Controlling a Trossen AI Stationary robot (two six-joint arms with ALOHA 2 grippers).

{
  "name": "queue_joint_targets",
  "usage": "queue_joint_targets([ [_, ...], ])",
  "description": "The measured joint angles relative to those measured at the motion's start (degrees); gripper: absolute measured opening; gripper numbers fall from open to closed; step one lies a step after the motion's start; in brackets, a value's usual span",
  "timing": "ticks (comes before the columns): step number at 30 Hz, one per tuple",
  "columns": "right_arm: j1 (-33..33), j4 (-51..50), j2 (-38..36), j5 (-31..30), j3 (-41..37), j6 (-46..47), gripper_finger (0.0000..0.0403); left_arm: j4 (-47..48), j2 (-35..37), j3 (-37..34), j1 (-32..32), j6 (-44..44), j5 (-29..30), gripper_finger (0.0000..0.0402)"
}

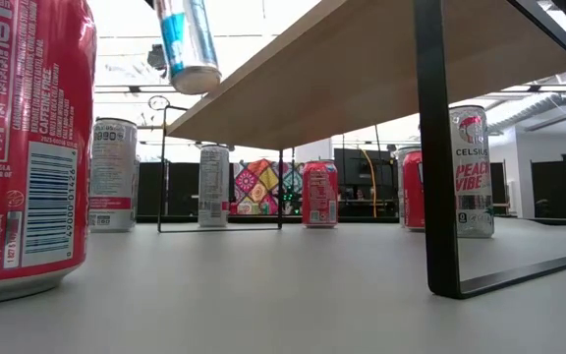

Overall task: Place canned beverage on shelf
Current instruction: Put the bottom left silver soda can on the shelf

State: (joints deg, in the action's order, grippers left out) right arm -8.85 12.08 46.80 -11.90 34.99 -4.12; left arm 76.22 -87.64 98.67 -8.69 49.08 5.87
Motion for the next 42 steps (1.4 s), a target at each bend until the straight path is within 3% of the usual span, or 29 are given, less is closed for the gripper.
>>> queue_joint_targets([
  [7, 1.4, 4.2, 12.5, 7.6, 6.7, -1.3, 0.0157, -3.8, 1.1, 0.0, 3.8, 0.0, -3.5, 0.0226],
  [16, 2.7, 6.4, 26.4, 7.7, 16.6, 2.9, 0.0246, -7.5, 1.7, 3.8, 4.6, -7.9, -1.9, 0.0226],
  [23, 4.3, 0.5, 34.5, 7.6, 26.2, 2.0, 0.0301, -10.2, 1.7, 4.2, 3.0, -13.8, 0.8, 0.0226],
  [28, 5.1, 0.1, 37.7, 7.8, 28.2, 1.7, 0.0314, -10.3, 1.4, 4.2, 1.5, -15.6, 2.7, 0.0226],
  [34, 5.9, 2.2, 39.7, 12.5, 28.3, 2.0, 0.0314, -11.1, 1.4, 4.2, 0.9, -18.1, 4.7, 0.0226],
  [42, 6.1, 3.8, 40.1, 12.8, 28.3, 0.1, 0.0292, -12.7, 1.4, 4.2, 0.9, -18.4, 4.7, 0.0226],
])
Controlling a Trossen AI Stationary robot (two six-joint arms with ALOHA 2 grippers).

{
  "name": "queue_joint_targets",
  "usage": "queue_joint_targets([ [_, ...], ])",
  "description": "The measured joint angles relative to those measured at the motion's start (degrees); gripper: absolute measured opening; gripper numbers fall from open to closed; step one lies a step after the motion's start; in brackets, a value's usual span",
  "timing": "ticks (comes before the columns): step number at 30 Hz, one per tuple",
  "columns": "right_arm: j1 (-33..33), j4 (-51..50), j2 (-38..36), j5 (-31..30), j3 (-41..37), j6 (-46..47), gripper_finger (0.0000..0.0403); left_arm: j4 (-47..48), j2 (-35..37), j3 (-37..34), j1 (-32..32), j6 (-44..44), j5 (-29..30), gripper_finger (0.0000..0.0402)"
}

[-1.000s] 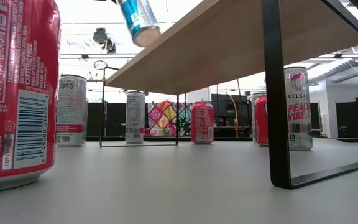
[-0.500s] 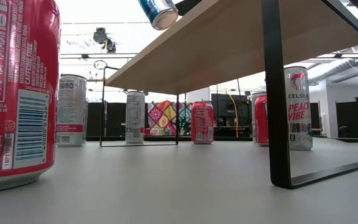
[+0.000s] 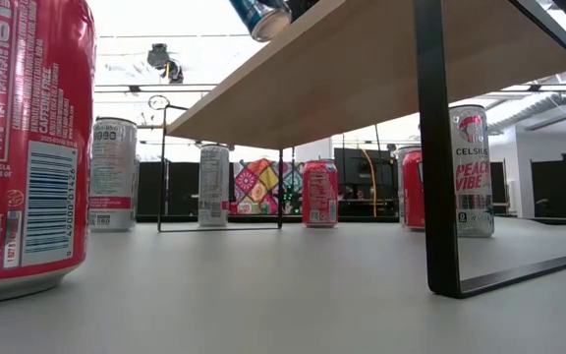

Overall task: Place canned beverage on shelf
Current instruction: Put the bottom left silver soda can on the shelf

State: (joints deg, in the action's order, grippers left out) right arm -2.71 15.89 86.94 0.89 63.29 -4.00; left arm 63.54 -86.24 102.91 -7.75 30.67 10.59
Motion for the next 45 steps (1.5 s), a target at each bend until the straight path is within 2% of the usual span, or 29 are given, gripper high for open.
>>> queue_joint_targets([
  [5, 1.0, -0.2, 0.0, 3.7, 0.0, 0.7, 0.0256, -0.2, 0.0, 0.0, 0.0, -0.1, 0.0, 0.0226],
  [12, 1.3, -0.4, 0.0, 3.6, 0.0, 1.1, 0.0199, -0.1, 0.0, 0.0, 0.0, -1.1, 0.4, 0.0226],
  [17, 1.3, -0.8, -0.1, 3.1, 0.0, -0.1, 0.0187, -0.8, 0.0, 0.0, -0.1, -3.3, 1.6, 0.0231],
  [27, 1.2, -2.7, 0.1, 5.1, -0.2, -1.2, 0.0188, -5.9, 0.0, 0.0, -0.3, -7.9, 5.0, 0.033],
  [30, 1.2, -2.4, 0.0, 5.8, -0.1, -1.2, 0.0189, -7.4, 0.0, 0.0, -0.6, -9.8, 5.9, 0.0349],
  [33, 1.3, -2.9, 0.1, 6.4, -0.1, -1.2, 0.0189, -8.4, 0.0, 0.0, -1.2, -12.3, 9.1, 0.0355],
  [35, 1.7, -3.0, 0.1, 9.2, -0.1, -1.2, 0.0189, -8.4, 0.3, 0.0, -2.2, -14.0, 13.6, 0.0356],
  [38, 3.2, -6.9, -0.7, 16.9, -0.1, -1.9, 0.0189, -8.2, 1.2, 0.0, -4.7, -14.7, 19.6, 0.0356],
  [41, 5.5, -10.8, -1.3, 24.1, -0.1, -1.6, 0.019, -7.6, 2.3, 0.0, -7.5, -14.7, 22.6, 0.0356],
  [45, 7.9, -10.4, -1.7, 30.9, -0.1, -0.2, 0.019, -8.1, 2.9, -0.7, -12.1, -14.5, 29.0, 0.0356],
])
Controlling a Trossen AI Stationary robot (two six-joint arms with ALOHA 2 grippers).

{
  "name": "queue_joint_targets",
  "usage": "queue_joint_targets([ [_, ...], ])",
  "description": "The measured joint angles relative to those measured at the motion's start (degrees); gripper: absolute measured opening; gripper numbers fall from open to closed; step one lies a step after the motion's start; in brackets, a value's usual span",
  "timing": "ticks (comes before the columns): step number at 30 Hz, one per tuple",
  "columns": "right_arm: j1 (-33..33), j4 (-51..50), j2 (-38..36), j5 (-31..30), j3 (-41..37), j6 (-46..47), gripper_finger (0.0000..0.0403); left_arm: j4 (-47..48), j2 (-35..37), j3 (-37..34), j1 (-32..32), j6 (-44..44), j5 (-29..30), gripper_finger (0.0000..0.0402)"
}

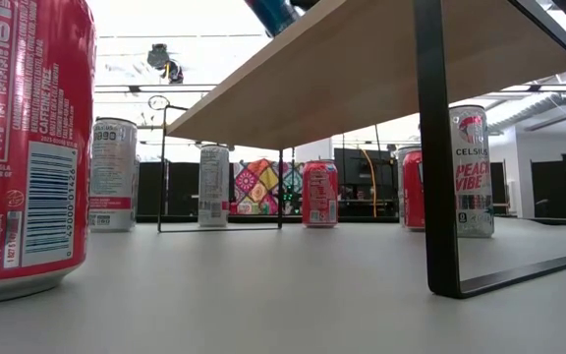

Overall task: Place canned beverage on shelf
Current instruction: Put the bottom left silver soda can on the shelf

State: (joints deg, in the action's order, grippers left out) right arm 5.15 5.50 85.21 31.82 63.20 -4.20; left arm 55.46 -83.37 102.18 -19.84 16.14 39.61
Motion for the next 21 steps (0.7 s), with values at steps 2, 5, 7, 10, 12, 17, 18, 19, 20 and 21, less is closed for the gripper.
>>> queue_joint_targets([
  [2, 0.3, 0.8, 0.0, 0.9, -0.1, -0.5, 0.0191, -0.5, 0.0, -1.2, -2.3, 0.4, 3.7, 0.0356],
  [5, 0.5, 3.9, 0.0, 1.7, -1.6, -1.0, 0.0191, -2.2, 0.0, -4.3, -5.5, 3.0, 10.6, 0.0356],
  [7, 0.7, 7.7, 0.1, 1.7, -2.8, -0.6, 0.0191, -5.0, 0.0, -7.3, -7.2, 4.2, 15.2, 0.0356],
  [10, 1.2, 13.5, 0.0, 1.7, -5.4, 0.6, 0.0191, -9.2, -0.1, -11.6, -9.6, 4.4, 19.7, 0.0356],
  [12, 1.3, 16.7, 0.1, 2.8, -7.6, 2.0, 0.0191, -12.2, -0.1, -13.6, -10.8, 4.4, 21.3, 0.0353],
  [17, 1.1, 23.9, 0.1, 3.9, -10.9, 3.9, 0.0192, -16.3, -0.1, -16.1, -12.6, 4.5, 23.0, 0.0333],
  [18, 0.9, 24.5, 0.1, 3.8, -11.1, 4.0, 0.0192, -17.2, -0.1, -16.4, -12.7, 4.5, 23.1, 0.0329],
  [19, 0.8, 24.8, 0.1, 3.6, -11.2, 4.0, 0.0192, -17.9, 0.0, -16.8, -12.8, 4.5, 23.0, 0.0326],
  [20, 0.7, 25.1, 0.1, 3.5, -11.4, 4.0, 0.0192, -18.2, 0.0, -17.3, -12.9, 4.5, 22.9, 0.0324],
  [21, 0.5, 25.5, 0.1, 3.8, -11.5, 3.8, 0.0192, -18.6, 0.0, -17.8, -13.0, 4.5, 22.7, 0.0323],
])
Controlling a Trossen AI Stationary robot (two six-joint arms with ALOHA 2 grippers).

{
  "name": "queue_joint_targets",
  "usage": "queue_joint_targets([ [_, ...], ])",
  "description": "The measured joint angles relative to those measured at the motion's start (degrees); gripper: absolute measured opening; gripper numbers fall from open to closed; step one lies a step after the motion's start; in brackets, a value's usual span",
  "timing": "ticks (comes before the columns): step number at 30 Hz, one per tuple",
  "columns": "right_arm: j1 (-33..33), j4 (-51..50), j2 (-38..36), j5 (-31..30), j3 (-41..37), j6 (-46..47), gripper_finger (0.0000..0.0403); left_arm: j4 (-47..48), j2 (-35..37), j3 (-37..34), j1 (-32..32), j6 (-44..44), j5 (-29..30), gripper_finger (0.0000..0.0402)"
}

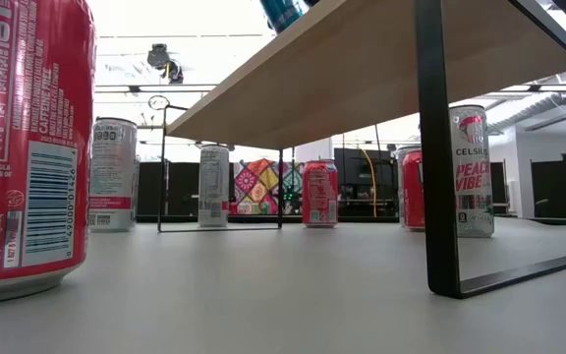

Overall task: Place canned beverage on shelf
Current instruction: Put the bottom left silver soda can on the shelf

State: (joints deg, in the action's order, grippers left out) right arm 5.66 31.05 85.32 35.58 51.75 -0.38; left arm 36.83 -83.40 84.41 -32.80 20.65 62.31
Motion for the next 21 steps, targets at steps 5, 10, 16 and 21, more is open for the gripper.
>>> queue_joint_targets([
  [5, -0.2, 2.3, 0.0, 0.7, 0.0, -1.1, 0.0192, -6.9, 0.0, -2.9, -0.8, 0.0, -0.3, 0.0322],
  [10, -1.3, 7.8, 1.8, 0.3, 0.0, -0.8, 0.0192, -15.4, 0.0, -5.8, -0.8, -0.1, 0.2, 0.0322],
  [16, -2.6, 11.2, 2.7, -0.1, 0.0, -0.6, 0.0192, -19.2, -0.9, -6.1, -0.2, -3.2, -0.2, 0.0322],
  [21, -2.8, 13.1, 2.7, 0.3, 0.0, -0.4, 0.0192, -23.1, -1.9, -6.1, 1.2, -6.7, -4.3, 0.0322],
])
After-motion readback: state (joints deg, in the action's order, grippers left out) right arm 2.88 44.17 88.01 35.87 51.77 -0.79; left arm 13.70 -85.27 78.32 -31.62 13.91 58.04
